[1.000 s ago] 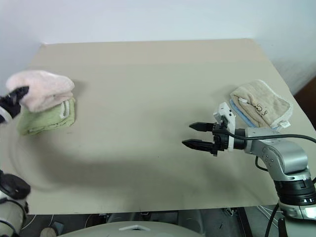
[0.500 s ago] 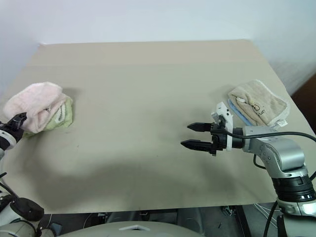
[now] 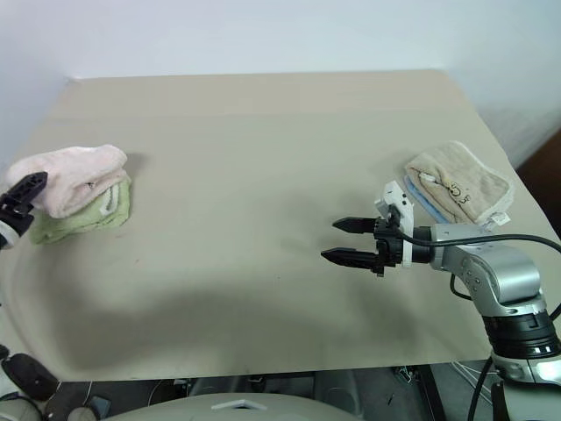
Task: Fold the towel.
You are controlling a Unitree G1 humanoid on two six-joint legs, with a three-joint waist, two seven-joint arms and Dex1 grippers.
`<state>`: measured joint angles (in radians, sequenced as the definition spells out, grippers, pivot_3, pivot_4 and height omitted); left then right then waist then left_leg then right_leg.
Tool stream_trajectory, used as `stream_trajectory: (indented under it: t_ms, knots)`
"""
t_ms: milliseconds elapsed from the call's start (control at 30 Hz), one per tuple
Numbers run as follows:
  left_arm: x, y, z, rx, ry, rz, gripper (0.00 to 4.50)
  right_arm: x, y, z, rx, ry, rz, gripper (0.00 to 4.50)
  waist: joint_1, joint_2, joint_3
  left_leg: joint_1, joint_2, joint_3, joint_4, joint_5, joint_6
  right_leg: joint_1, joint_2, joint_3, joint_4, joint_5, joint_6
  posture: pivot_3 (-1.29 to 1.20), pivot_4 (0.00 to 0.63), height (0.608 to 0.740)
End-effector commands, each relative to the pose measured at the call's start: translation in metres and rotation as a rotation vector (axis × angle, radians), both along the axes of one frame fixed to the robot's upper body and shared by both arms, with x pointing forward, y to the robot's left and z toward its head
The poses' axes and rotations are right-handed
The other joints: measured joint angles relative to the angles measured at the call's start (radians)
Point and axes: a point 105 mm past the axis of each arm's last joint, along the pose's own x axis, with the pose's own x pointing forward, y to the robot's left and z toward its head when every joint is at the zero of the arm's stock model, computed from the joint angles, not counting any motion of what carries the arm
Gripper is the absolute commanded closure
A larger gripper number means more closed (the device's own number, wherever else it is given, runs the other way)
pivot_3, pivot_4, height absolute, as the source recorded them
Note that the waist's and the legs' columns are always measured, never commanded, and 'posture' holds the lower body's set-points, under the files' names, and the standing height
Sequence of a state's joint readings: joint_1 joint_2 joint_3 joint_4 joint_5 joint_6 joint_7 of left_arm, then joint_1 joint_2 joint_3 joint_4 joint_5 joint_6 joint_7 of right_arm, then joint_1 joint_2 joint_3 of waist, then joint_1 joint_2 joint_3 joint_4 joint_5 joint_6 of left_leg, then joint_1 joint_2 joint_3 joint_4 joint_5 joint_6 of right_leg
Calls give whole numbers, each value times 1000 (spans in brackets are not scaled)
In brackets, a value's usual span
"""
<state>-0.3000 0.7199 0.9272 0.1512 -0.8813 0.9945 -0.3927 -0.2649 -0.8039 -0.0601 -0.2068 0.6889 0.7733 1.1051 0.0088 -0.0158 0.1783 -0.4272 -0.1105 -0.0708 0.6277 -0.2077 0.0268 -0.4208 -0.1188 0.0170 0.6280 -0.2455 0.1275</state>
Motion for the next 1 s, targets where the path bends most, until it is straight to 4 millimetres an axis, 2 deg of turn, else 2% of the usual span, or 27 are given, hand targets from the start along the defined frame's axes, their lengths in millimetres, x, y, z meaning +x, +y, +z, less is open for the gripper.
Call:
stream_trajectory:
  t_ms: [33, 100, 233, 300, 367, 400, 467, 533, 700, 767, 867, 1000]
  knots:
    - [-13, 1, 31, 214, -87, -55, 70, 1, -3, 11, 12, -53, 2, 0, 0, 0, 0, 0, 0, 0, 0, 0, 0, 0, 0, 0, 0, 0, -1, 0, 150, 728]
    - [-22, 4, 35, 308, -77, -86, 25, 2, -4, 13, 14, -58, -1, 0, -2, 0, 0, 0, 1, 2, -1, 0, 0, -2, 0, 1, 0, -1, -3, 0, 150, 728]
    - [-42, 11, 26, 395, 37, -177, 25, 3, -8, 15, 14, -65, -12, 0, -3, 0, 0, 0, 3, 5, -4, 0, 0, -3, 0, 3, -2, -2, -5, 0, 150, 728]
    - [-58, 18, 17, 488, 147, -256, 25, 4, -12, 18, 13, -71, -17, 0, -4, 0, 0, 0, 3, 7, -5, 0, 0, -3, 0, 3, -3, -4, -9, 0, 150, 728]
    - [-63, 18, 20, 585, 150, -322, 25, 4, -16, 21, 9, -79, -23, 0, -5, 2, 0, 1, 4, 9, -9, 0, 0, -4, -1, 5, -6, -4, -10, 0, 150, 728]
    - [-61, 11, 25, 624, 106, -368, 25, 4, -18, 21, 6, -83, -27, 0, -1, 2, 0, 1, 4, 10, -11, 0, 0, -4, -1, 5, -8, -4, -11, 0, 150, 728]
    - [-56, -20, 37, 736, -85, -513, 25, 4, -23, 24, 5, -88, -34, 0, 7, 2, 0, 1, 5, 10, -12, 0, 0, -4, -1, 4, -11, -3, -11, 0, 150, 728]
    - [-50, -47, 34, 720, -182, -646, 25, 1, -29, 29, 13, -91, -34, 0, 11, 3, 0, 0, 6, 11, -13, 0, 0, -3, -2, 2, -13, -3, -11, 0, 150, 728]
    - [-38, -91, 2, 770, -254, -896, 25, 0, -58, 33, -16, -153, -106, 0, 1, 3, 0, -1, 5, 14, -14, -2, 3, -3, -4, 1, -14, -2, -10, 0, 150, 728]
    - [-36, -103, -7, 768, -290, -970, 25, -1, -68, 34, -33, -184, -134, 0, -2, 3, 0, -1, 5, 17, -15, -2, 4, -3, -4, 1, -13, -1, -7, 0, 150, 728]
    - [-35, -122, -31, 756, -325, -1102, 25, -5, -88, 34, -83, -284, -202, 0, -1, 4, -1, -1, 6, 17, -15, -2, 4, -3, -4, 0, -12, -1, -7, 0, 150, 728]
    - [-32, -125, -43, 722, -347, -1126, 25, -14, -101, 32, -120, -329, -241, 0, -2, 4, -1, 0, 6, 18, -13, -2, 4, -2, -4, 0, -12, 0, -7, 0, 150, 728]
